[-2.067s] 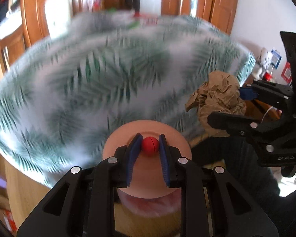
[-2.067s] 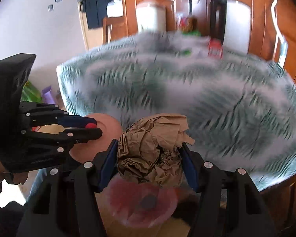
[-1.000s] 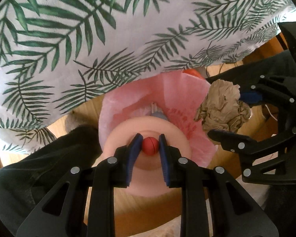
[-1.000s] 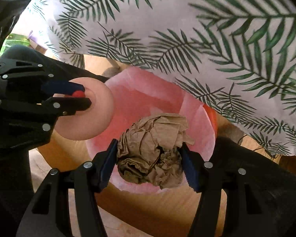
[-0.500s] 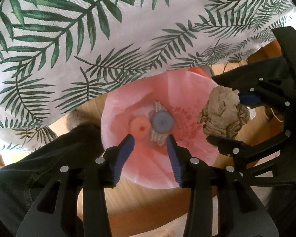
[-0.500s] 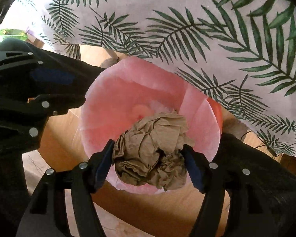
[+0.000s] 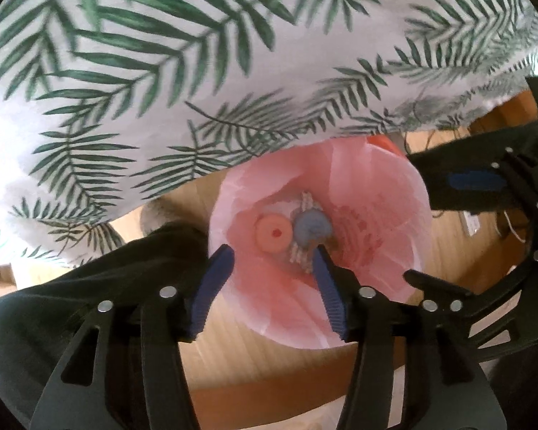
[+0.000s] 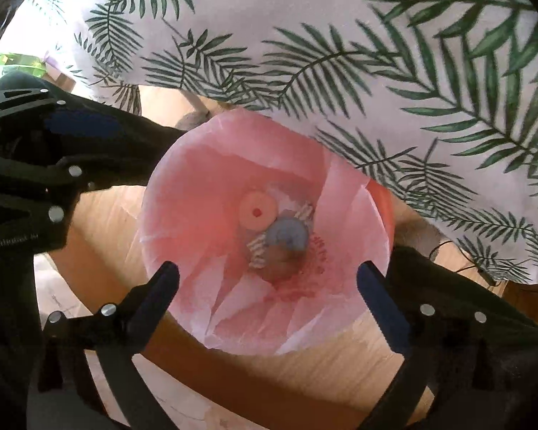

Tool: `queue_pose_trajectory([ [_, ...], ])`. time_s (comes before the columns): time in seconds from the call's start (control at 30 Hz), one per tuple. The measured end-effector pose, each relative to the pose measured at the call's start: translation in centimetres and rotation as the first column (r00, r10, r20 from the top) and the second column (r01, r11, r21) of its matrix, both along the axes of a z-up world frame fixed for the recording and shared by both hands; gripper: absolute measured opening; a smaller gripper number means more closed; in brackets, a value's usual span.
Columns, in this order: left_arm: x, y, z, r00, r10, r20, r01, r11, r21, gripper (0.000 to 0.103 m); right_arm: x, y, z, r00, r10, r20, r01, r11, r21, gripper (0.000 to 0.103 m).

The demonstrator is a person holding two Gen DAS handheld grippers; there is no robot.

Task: Collect trash
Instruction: 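Lower the peach lid and brown paper into the pink bin and open both grippers, then raise both tools back up over the table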

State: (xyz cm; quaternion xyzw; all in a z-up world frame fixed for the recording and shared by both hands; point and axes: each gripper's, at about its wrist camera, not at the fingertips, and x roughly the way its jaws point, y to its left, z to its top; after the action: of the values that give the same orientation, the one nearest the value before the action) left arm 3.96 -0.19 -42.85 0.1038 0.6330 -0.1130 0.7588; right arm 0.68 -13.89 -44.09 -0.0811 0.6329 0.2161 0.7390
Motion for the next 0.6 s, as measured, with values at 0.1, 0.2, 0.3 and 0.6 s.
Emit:
queue_pose_trajectory([
  [0.1, -0.4, 0.1, 1.7, 0.998, -0.005, 0.059, 0.005, 1.000, -0.006, 0.058, -0.5, -0.1, 1.7, 0.997, 0.015, 0.081, -0.015, 1.000, -0.004, 0.098],
  [0.2, -1.2, -0.3, 4.1, 0.991, -0.041, 0.130, 0.041, 0.999, 0.004, 0.058, -1.5, 0.0, 4.5, 0.976, 0.061, 0.211, -0.049, 0.997, -0.062, 0.098],
  [0.3, -2.2, -0.8, 7.7, 0.973, -0.070, 0.218, 0.068, 0.998, 0.016, 0.062, -2.7, -0.2, 7.3, 0.956, 0.092, 0.280, -0.070, 0.994, -0.088, 0.098],
  [0.6, -3.6, -1.0, 23.3, 0.848, -0.083, 0.523, 0.108, 0.994, -0.017, 0.067, -4.1, -2.9, 21.2, 0.846, 0.046, 0.531, -0.015, 0.998, -0.062, 0.098],
])
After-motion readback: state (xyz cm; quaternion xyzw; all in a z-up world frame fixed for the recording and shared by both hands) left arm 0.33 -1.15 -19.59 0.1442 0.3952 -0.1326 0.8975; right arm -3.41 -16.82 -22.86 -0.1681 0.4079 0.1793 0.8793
